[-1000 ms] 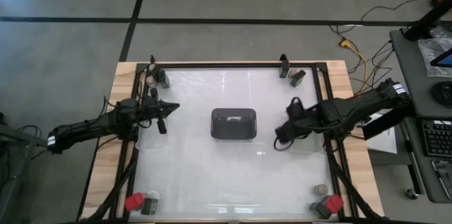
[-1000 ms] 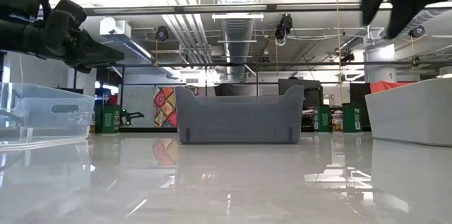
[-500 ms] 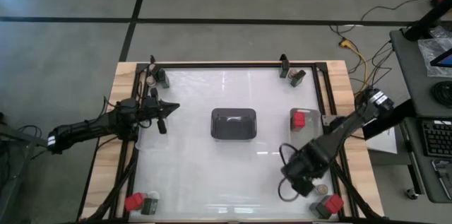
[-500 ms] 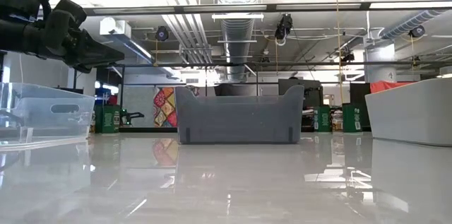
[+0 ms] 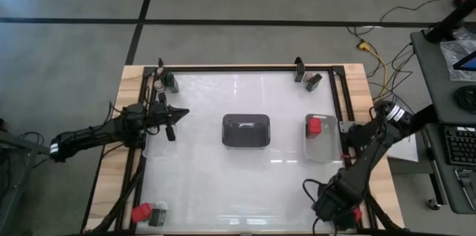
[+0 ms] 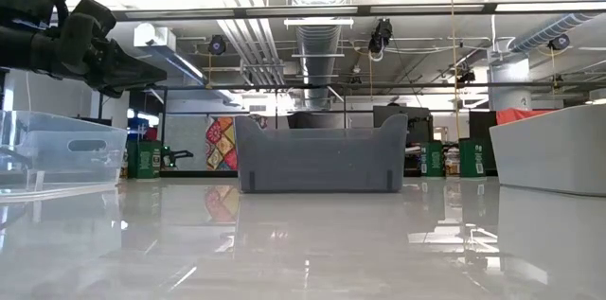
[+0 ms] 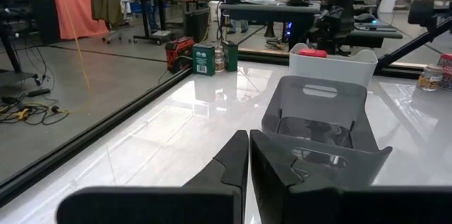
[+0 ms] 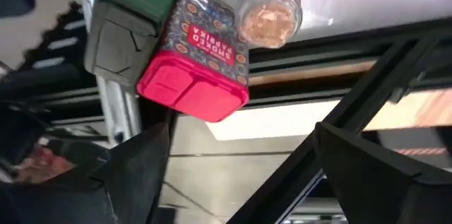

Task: Sort spices by type
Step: Put the red spice can into the white bin

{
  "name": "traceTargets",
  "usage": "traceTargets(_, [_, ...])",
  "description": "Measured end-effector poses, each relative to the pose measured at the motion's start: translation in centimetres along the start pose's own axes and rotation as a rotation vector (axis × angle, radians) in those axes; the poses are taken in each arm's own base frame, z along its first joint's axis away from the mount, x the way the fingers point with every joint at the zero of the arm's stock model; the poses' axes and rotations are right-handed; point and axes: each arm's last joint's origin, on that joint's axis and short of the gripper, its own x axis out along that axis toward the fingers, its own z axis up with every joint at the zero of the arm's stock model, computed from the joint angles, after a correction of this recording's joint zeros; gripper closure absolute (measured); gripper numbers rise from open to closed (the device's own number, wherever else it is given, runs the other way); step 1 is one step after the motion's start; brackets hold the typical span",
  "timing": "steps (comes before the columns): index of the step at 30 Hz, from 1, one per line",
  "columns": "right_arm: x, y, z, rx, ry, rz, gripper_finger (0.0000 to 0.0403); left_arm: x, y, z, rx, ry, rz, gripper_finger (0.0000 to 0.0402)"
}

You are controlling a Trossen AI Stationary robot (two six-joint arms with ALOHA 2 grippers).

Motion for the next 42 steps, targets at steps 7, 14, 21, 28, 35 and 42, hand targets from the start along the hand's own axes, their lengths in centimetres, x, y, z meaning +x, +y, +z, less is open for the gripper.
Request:
traceTargets(7, [1.2,1.6,0.4,-0.174,0.014,-0.037,0.0054,0.0,0.0,0.0,0.0,0.0,0.0,0.0401])
traceTargets(14, [2.2,2.3,-0.4,-0.258,-0.014,-0.091,0.0048,0.0,0.0,0.0,0.0,0.0,0.0,0.0401])
traceTargets(21, [3.9,3.1,-1.3,-0.324,-0.004,-0.129,0.0048,0.0,0.0,0.0,0.0,0.0,0.0,0.0401])
traceTargets(28, [4.9,3.3,-1.4,-0.35,0.0,-0.166,0.0048,0.0,0.0,0.0,0.0,0.0,0.0,0.0401])
traceTargets(35, [5.1,3.5,-1.2,-0.391,-0.041,-0.176,0.0048,0.0,0.0,0.0,0.0,0.0,0.0,0.0401])
traceTargets(42, [5.8,3.9,-1.0,-0.442,-0.041,-0.175,0.0048,0.0,0.0,0.0,0.0,0.0,0.0,0.0402])
